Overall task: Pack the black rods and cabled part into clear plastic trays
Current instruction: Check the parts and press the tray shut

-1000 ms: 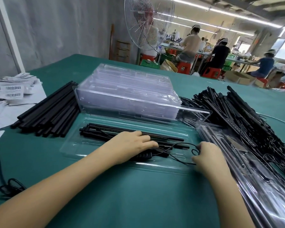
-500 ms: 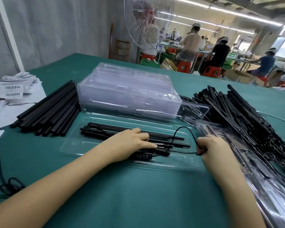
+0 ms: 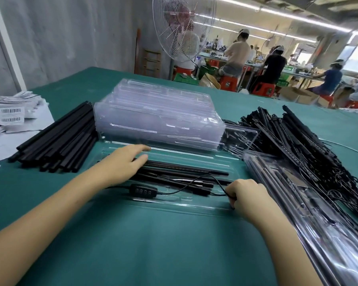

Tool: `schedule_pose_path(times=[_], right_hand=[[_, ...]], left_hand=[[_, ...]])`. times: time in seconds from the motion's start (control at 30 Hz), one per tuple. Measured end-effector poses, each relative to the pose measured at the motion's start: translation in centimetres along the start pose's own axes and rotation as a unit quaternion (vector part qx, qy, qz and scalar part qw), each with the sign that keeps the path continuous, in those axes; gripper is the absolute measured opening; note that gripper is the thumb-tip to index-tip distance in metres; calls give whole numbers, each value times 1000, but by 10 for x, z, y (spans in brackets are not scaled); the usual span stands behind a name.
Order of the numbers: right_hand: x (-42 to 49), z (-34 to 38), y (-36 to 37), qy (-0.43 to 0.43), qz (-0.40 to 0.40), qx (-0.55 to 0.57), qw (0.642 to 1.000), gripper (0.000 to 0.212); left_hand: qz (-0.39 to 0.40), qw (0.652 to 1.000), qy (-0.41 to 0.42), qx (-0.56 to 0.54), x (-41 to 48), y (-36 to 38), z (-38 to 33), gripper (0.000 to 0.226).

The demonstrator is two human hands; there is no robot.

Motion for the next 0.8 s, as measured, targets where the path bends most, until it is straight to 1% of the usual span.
schedule_pose_path(times=[0.07,0.1,0.17,0.27,0.37,0.43,0.5,0.57,0.63,0.67,0.73,0.8], right_hand=[[2,-6,-1,21,-12,-5,1000,30],[2,-8,-1,32,-17,-7,999,31],[3,-11,0,51,-25,-9,998,32],[1,-9,-1,62,-28,-1,998,35],[-1,-6,-4,56,-27,32,998,40],[0,-6,-5,50,-21,65,996,39],[4,-6,-4,32,1,83,996,37],[4,-8,-1,23,39,73,996,36],[2,-12,3,32,62,76,995,35],[1,-14,5,41,68,81,994,36],[-3,-18,8,64,69,88,992,42],[-4,-23,10,91,68,111,987,40]], left_hand=[[85,993,-14,79,-8,21,11,51],[118,985,-13,123,-13,31,14,54],[154,970,-12,187,-23,42,23,56],[159,967,-6,201,-29,43,27,62],[175,964,1,201,-25,41,27,50],[190,964,6,184,-22,38,27,52],[177,976,5,128,-20,30,22,52],[114,990,7,81,-17,17,16,46],[38,996,34,78,-17,4,5,36],[15,995,58,80,-19,2,-3,29],[11,992,104,70,-24,4,-18,15],[58,989,118,65,-28,11,-25,10]])
Point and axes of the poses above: each hand's wrist, its own x-axis towards the middle knuckle, its own y-axis out of the palm, z = x × y, the point moved 10 cm from there along x, towards the middle knuckle
